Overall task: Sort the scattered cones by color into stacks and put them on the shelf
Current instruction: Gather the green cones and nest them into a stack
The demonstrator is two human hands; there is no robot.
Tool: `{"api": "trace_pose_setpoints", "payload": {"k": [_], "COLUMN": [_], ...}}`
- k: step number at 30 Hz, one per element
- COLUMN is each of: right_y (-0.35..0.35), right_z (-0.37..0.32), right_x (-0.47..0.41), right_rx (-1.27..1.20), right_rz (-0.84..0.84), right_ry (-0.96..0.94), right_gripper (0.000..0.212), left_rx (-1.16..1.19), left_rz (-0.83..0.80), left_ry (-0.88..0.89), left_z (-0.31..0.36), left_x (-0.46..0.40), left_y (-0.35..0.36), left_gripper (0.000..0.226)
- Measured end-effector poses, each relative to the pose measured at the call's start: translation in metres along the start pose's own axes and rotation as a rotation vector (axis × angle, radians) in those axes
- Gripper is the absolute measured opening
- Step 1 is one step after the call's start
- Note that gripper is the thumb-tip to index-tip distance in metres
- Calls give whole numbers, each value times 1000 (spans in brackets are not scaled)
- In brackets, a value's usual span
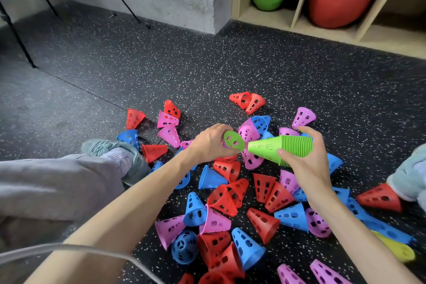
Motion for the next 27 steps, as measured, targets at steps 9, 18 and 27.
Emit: {"api": "trace_pose_setpoints", "payload": {"k": [9,18,27], "right_y": [-15,-24,-46], "right_z": [-12,-9,-18], "right_x": [7,2,1], "right_rx": [-2,-27,-16], "right_rz": [44,-1,-76], "right_ry": [-27,-6,-25], "right_gripper": [67,66,62], "left_rx": [77,129,237], "left_rz": [2,15,121], "left_ry": [84,243,332], "left_z": [40,95,138], "left_x": [8,16,26], "left_y": [-14,-22,-31], "left_gripper": [81,79,79]}}
Point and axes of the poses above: each hand's wrist, its own x-axis away from the middle knuckle, its own y-axis out of the palm, z = x × y, the point moved 5 cm from there along -x, towards the middle knuckle, and after that the axes turned 10 degrees about -x, right-handed, at the moved point
